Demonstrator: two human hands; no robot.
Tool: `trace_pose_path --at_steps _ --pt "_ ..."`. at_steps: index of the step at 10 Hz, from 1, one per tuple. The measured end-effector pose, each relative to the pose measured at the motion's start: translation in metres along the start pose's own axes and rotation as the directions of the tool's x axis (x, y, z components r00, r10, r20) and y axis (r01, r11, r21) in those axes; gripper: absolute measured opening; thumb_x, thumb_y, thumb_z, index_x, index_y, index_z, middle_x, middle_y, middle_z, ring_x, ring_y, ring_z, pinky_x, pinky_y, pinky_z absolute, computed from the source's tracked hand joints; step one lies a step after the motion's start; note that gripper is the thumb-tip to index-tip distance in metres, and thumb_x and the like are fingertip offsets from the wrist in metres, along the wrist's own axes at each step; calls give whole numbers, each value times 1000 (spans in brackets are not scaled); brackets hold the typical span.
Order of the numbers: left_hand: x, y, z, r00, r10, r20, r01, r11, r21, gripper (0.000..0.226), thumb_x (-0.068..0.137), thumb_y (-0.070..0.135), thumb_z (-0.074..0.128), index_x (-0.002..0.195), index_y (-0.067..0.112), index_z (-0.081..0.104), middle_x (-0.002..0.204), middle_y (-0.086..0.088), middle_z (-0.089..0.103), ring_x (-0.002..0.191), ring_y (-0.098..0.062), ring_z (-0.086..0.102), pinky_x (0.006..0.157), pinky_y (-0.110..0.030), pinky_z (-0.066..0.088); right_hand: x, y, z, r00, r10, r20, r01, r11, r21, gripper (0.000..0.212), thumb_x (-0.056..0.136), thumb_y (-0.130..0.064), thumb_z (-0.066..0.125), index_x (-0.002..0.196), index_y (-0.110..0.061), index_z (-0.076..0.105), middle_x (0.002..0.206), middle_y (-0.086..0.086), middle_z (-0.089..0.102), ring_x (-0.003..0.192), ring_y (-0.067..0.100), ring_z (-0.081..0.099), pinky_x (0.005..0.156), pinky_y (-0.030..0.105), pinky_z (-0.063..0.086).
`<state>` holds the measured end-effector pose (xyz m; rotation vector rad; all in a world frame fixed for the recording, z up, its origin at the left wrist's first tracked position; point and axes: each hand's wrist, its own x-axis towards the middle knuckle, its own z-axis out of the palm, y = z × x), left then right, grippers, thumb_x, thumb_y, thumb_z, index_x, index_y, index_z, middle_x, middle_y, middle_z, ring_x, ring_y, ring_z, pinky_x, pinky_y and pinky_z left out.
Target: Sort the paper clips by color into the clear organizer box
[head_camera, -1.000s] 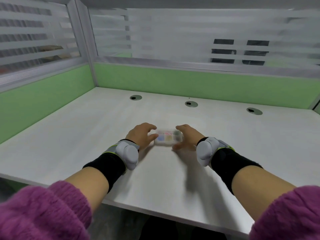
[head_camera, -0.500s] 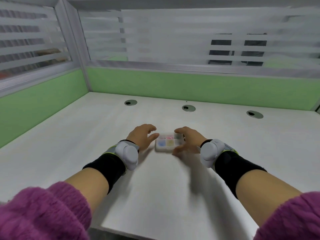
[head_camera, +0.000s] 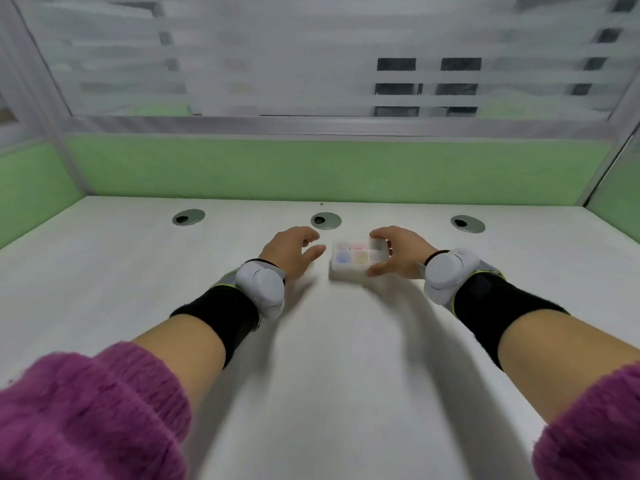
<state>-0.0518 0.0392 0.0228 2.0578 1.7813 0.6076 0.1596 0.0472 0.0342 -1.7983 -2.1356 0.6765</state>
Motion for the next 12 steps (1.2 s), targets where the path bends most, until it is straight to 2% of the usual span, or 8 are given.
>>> trace_pose_path --at_steps 3,6,8,10,12 --pt "77 20 25 999 41 8 -41 999 4 36 94 31 54 124 13 58 128 -4 62 118 -22 57 101 -31 44 59 44 -38 996 44 -81 -46 998 -29 81 73 -24 80 142 -11 40 146 4 46 132 23 47 110 30 35" --pt "133 27 52 998 54 12 -54 998 29 39 93 34 54 128 15 55 131 -2 60 121 -18 56 100 -27 41 109 79 -49 992 90 -87 -91 996 -9 80 73 -20 80 142 -11 41 144 5 49 130 24 49 110 31 36" --pt "141 26 57 998 62 10 -62 998 28 38 93 34 54 126 15 56 130 -2 60 120 -19 56 100 -29 42 120 85 -43 997 63 -38 -64 998 -13 80 71 -21 81 141 -14 43 140 4 53 124 24 54 105 29 41" --pt "136 22 56 998 55 14 -56 997 50 38 94 34 53 127 15 56 129 -3 60 120 -19 55 101 -30 42 120 85 -39 997 62 -37 -62 998 -20 81 75 -22 78 144 -14 38 145 5 48 130 23 50 106 27 37" --pt "132 22 48 999 45 -11 -45 999 32 38 93 34 53 127 16 56 130 -2 59 119 -18 56 101 -30 42 112 76 -43 997 62 -50 -64 997 -42 86 78 -21 76 148 -14 28 153 7 37 140 23 38 115 30 29"
